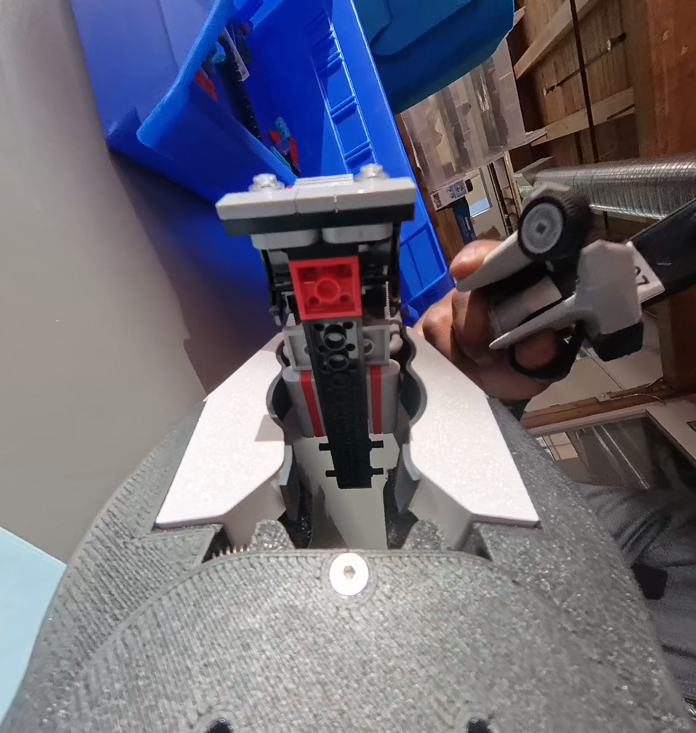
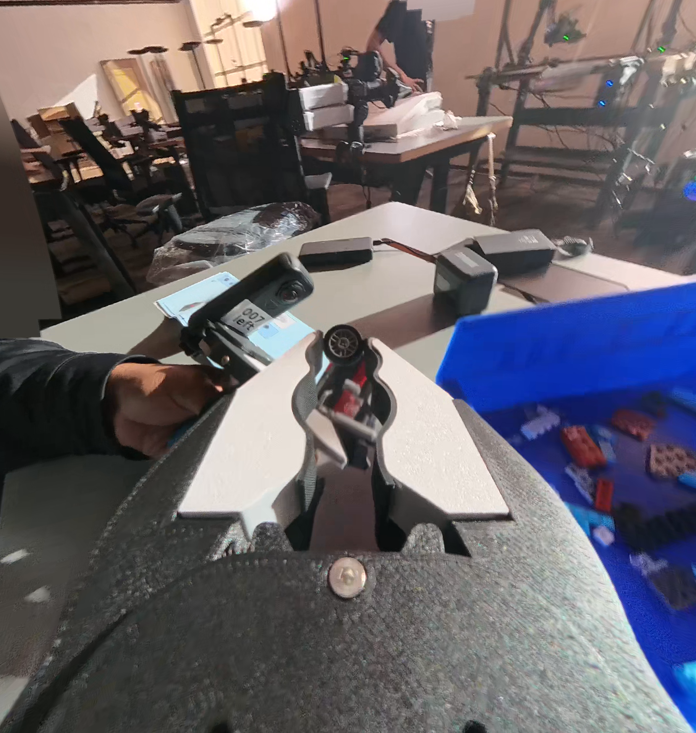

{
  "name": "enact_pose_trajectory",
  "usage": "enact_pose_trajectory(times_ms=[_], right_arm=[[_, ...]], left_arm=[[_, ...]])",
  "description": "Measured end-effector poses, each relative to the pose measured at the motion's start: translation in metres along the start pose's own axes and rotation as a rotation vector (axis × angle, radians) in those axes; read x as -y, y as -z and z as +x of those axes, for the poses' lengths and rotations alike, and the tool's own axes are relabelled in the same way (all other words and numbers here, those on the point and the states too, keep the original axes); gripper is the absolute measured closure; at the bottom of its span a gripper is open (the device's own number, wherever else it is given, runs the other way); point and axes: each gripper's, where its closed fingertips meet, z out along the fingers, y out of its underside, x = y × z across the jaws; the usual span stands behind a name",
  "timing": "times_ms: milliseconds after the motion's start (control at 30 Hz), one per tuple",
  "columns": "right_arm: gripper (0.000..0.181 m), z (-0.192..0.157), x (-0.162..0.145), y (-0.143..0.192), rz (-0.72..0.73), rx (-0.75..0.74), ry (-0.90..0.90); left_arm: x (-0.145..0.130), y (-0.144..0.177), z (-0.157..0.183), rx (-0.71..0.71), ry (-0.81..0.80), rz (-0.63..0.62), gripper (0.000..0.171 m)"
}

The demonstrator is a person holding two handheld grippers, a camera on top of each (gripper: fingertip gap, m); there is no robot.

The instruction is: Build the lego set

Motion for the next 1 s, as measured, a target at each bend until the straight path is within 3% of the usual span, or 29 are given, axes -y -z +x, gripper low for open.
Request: enact_pose_trajectory(times_ms=[200,433,633,1000], right_arm=[[0.16,0.008,-0.068,0.056,-0.152,-0.186,-0.142],[0.159,0.009,-0.137,0.086,-0.499,-0.36,0.006],[0.159,0.004,-0.143,0.091,-0.569,-0.383,0.095],[0.148,-0.009,-0.156,0.11,-0.582,-0.363,0.003]], left_arm=[[0.002,0.002,-0.004,0.032,-0.01,0.019,0.117],[0.0,0.002,-0.001,0.035,-0.048,0.016,0.117],[-0.001,0.003,0.0,0.034,-0.055,0.013,0.117],[-0.004,0.002,0.001,0.029,-0.065,-0.001,0.117]])
